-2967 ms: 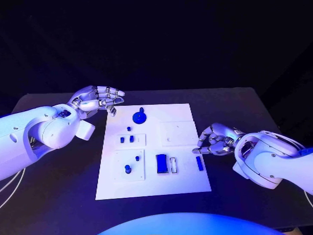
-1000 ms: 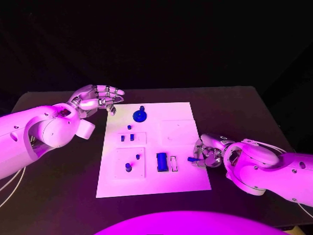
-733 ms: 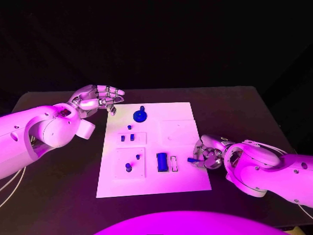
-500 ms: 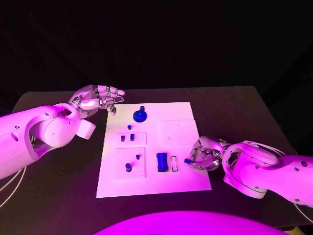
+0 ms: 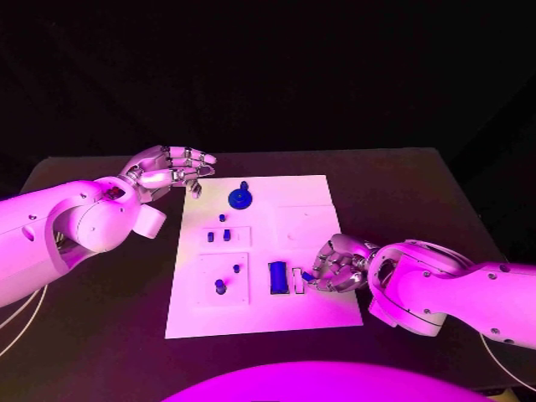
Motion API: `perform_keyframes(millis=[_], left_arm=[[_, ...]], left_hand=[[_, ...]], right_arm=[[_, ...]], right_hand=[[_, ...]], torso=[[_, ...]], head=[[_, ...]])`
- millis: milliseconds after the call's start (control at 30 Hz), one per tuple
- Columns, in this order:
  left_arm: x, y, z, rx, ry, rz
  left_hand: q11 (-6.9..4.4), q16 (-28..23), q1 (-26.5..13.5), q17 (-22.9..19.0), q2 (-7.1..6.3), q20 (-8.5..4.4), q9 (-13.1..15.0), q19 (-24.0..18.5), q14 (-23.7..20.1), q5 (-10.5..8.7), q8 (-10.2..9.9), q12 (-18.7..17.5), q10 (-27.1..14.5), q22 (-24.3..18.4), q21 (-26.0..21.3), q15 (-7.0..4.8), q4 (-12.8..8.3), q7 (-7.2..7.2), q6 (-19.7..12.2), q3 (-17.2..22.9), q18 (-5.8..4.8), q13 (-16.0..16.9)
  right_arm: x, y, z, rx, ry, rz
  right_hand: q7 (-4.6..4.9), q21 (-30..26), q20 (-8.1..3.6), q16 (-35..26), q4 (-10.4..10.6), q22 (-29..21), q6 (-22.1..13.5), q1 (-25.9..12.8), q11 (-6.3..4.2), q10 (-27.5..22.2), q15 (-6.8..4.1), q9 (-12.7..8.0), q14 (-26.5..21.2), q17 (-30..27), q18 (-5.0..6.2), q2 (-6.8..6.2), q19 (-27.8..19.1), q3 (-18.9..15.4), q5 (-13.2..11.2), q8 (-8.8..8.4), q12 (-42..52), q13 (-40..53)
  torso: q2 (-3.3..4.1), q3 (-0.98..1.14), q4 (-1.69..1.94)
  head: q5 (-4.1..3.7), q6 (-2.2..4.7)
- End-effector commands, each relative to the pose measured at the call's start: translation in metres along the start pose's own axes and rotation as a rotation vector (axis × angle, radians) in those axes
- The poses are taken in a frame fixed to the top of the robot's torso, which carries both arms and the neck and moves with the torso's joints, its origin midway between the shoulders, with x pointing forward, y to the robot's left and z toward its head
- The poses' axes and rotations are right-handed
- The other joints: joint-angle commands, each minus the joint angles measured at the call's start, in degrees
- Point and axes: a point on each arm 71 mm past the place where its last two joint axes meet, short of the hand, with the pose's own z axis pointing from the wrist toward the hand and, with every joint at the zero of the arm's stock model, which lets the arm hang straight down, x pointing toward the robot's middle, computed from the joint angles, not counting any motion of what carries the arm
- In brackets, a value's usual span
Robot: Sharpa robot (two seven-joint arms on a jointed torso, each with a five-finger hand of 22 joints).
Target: Assemble the parts on the task board
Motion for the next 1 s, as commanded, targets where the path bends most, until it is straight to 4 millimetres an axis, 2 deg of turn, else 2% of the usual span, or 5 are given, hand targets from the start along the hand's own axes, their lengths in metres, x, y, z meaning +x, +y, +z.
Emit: perform_keyframes(millis=[33, 300, 767, 1000], left_arm=[[0.003, -0.001, 0.001, 0.004, 0.019, -0.008], [0.003, -0.001, 0.001, 0.004, 0.020, -0.008], [0.003, -0.001, 0.001, 0.002, 0.021, -0.008], [0.003, -0.001, 0.001, 0.001, 0.022, -0.008]], left_hand=[[-0.03, 0.38, -0.42, -0.04, -0.06, 0.34, -0.06, -0.05, -0.09, 0.28, 0.26, 0.16, -0.51, -0.06, -0.19, 0.18, 0.37, 2.18, -0.27, 0.03, 0.97, -0.07], [-0.03, 0.38, -0.42, -0.04, -0.06, 0.34, -0.06, -0.05, -0.09, 0.28, 0.26, 0.16, -0.51, -0.06, -0.19, 0.18, 0.37, 2.18, -0.27, 0.03, 0.97, -0.07], [0.00, 0.45, -0.54, -0.02, -0.03, 0.36, -0.11, -0.04, -0.06, 0.29, 0.39, 0.25, -0.59, -0.10, -0.22, 0.21, 0.49, 2.20, -0.34, 0.04, 0.96, -0.13], [0.00, 0.42, -0.60, -0.13, -0.01, 0.37, -0.12, -0.03, -0.11, 0.29, 0.42, 0.27, -0.60, -0.11, -0.23, 0.21, 0.55, 2.21, -0.36, 0.04, 0.96, -0.15]], right_arm=[[0.005, 0.001, 0.002, 0.009, 0.027, 0.052], [0.009, 0.005, 0.006, 0.006, 0.025, 0.066], [0.011, 0.010, 0.009, -0.008, 0.019, 0.060], [0.012, 0.011, 0.009, -0.014, 0.021, 0.059]], right_hand=[[-0.35, 0.06, -0.43, 0.18, -0.92, 11.15, -0.17, -0.64, -0.16, 1.07, -0.41, 1.80, 5.22, 10.71, -0.56, 0.07, 1.72, 1.27, -0.30, 0.75, 0.27, 7.49], [-0.22, -0.10, -0.37, 0.18, -0.58, 11.10, -0.42, -3.74, -0.05, 1.07, -0.33, 2.18, 5.21, 10.70, -0.53, -0.07, 1.68, 2.01, -0.37, 1.08, 0.23, 7.51], [-0.09, 0.19, -0.25, 0.31, -0.08, 11.16, -0.43, -9.17, 0.09, 1.27, -0.20, 2.56, 5.29, 11.04, -0.58, -0.09, 1.75, 2.46, -0.43, 1.43, 0.49, 7.78], [-0.04, 0.32, -0.20, 0.34, 0.01, 11.18, -0.32, -11.94, 0.13, 1.39, -0.17, 2.63, 5.30, 11.11, -0.60, -0.17, 1.78, 2.29, -0.43, 1.49, 0.67, 7.95]], torso=[[0.00, 0.05, 0.05], [0.00, 0.02, 0.00], [0.05, 0.10, -0.03], [0.04, 0.06, 0.00]], head=[[0.09, 0.00], [0.19, -0.02], [0.26, -0.08], [0.21, -0.24]])
